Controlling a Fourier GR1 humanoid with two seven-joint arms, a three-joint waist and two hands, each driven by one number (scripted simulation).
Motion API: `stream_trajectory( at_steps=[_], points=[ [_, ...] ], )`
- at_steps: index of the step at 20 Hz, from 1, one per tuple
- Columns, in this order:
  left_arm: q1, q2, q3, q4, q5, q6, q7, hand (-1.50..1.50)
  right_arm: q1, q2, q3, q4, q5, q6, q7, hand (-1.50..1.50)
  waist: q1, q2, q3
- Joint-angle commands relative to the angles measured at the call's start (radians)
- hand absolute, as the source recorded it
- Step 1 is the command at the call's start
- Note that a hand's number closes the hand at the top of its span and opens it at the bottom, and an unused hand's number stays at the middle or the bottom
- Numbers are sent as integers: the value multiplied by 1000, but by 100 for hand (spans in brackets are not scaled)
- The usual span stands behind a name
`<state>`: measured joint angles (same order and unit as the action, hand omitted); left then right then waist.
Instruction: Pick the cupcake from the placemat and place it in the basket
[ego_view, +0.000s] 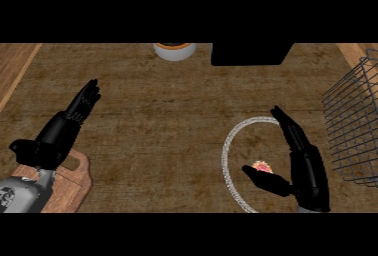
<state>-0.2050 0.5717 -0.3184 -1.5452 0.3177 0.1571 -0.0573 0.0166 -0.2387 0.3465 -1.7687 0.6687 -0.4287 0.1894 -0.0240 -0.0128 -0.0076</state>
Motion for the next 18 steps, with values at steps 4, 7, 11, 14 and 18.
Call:
stream_trajectory(
  at_steps=[4, 7, 11, 14, 18],
  points=[
    [16, -8, 2, 11, -20, 13, -16, 0, 7, -206, 2, -172, 192, 364, 384, -150, -15, 0, -5],
    [2, -3, 9, -14, -5, -5, -5, 0, -17, -216, 37, -270, 105, 588, 537, -150, 4, 2, -1],
    [-20, -17, 15, 3, -6, -3, 16, 0, -34, -214, 38, -481, -45, 820, 750, -150, -1, 5, 2],
    [12, -38, 13, 26, -8, -26, -34, 0, -73, -200, -5, -620, -173, 955, 929, -150, 11, 10, 3],
    [-8, -63, 4, 4, -51, -3, 5, 0, -66, -226, -112, -733, -316, 1022, 1042, -150, 14, 11, 5]
  ],
)
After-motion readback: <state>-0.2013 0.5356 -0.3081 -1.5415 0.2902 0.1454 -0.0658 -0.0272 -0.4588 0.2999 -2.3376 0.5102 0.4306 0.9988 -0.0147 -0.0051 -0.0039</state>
